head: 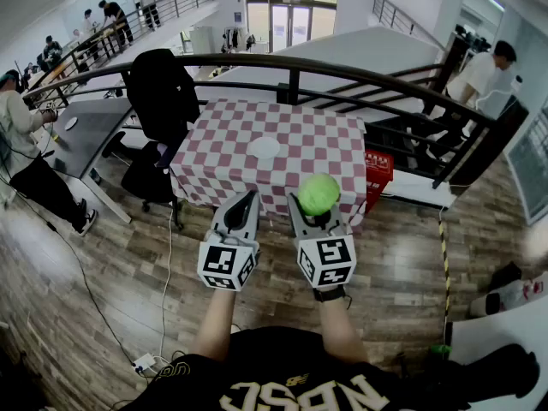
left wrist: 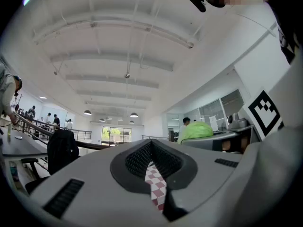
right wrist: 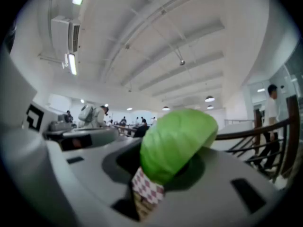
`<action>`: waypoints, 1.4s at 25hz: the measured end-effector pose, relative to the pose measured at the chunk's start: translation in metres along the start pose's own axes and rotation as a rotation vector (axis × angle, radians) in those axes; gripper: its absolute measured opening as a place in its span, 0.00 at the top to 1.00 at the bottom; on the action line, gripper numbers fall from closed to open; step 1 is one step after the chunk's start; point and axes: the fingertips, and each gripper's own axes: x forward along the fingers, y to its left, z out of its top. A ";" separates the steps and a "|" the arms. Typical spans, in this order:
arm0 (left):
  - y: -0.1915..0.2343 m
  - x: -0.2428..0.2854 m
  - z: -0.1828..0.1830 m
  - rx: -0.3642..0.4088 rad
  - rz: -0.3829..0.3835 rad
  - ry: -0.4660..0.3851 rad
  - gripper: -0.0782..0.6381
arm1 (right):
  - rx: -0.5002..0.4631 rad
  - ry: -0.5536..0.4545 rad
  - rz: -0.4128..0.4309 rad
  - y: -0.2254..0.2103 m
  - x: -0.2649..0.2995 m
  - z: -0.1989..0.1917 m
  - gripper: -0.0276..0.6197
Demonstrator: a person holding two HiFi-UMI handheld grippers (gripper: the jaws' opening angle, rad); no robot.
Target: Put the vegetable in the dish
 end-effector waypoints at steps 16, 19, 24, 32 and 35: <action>0.033 0.063 -0.087 -0.088 0.043 0.101 0.86 | 0.059 0.097 0.061 -0.034 0.057 -0.072 0.75; 0.067 0.104 -0.104 -0.113 0.023 0.104 0.86 | 0.064 -0.025 0.022 -0.047 0.093 -0.056 0.75; 0.139 0.186 -0.093 -0.101 -0.070 0.054 0.86 | 0.050 -0.053 -0.037 -0.070 0.193 -0.031 0.75; 0.264 0.280 -0.099 -0.126 -0.092 0.039 0.86 | 0.170 0.064 -0.052 -0.077 0.361 -0.059 0.75; 0.312 0.293 -0.109 -0.173 -0.045 0.046 0.86 | 0.174 0.097 -0.011 -0.062 0.398 -0.066 0.75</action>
